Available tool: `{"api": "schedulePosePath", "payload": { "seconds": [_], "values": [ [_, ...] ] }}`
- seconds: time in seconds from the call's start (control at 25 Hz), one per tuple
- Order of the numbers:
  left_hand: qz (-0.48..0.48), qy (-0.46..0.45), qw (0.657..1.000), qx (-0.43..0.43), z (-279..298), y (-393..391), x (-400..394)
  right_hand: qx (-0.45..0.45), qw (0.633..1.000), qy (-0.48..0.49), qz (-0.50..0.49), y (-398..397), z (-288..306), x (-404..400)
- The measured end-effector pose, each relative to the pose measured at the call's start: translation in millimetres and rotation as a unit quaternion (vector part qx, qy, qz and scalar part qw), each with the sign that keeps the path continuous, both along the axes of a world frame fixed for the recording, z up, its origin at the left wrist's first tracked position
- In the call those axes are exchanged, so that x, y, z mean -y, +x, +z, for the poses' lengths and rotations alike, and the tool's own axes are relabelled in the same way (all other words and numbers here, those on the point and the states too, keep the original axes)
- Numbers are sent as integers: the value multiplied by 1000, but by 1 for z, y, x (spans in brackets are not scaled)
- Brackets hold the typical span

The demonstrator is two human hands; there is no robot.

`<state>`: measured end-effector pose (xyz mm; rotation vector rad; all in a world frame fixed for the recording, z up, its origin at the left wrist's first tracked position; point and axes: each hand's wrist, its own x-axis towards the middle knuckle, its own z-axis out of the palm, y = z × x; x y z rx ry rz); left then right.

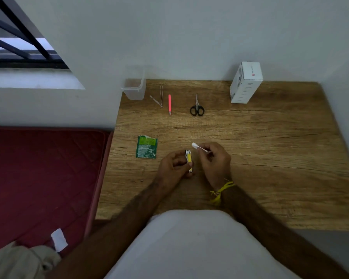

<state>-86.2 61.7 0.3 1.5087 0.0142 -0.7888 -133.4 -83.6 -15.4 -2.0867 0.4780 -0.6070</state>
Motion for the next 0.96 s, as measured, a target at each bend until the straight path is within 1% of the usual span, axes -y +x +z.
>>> {"api": "schedulePosePath", "payload": {
  "seconds": [0.04, 0.12, 0.28, 0.36, 0.64, 0.76, 0.88, 0.96],
  "values": [
    [-6, 3, 1000, 7, -2, 0, 0, 9, 998, -48, 35, -1, -6, -2],
    [-9, 5, 1000, 6, -4, 1, 1, 21, 991, -98, 83, -4, -15, -5],
    [-10, -2, 1000, -9, -5, 3, -1, 12, 983, -153, 103, -4, -29, -4],
    [-17, -8, 1000, -15, -6, 5, -2, 4, 982, -160, 101, -2, -32, -1],
    [-20, -6, 1000, -16, -8, 4, -2, 35, 978, -176, 105, -1, -31, -3],
    [-15, -1, 1000, -24, -9, 5, 0, 47, 972, -193, 128, -1, -33, -3],
    [-12, 7, 1000, -19, -8, 4, 0, 42, 976, -179, 119, -2, -35, -1],
    [-16, 6, 1000, -15, -9, 4, 0, 38, 973, -188, 131, -3, -36, 0]
  ]
}}
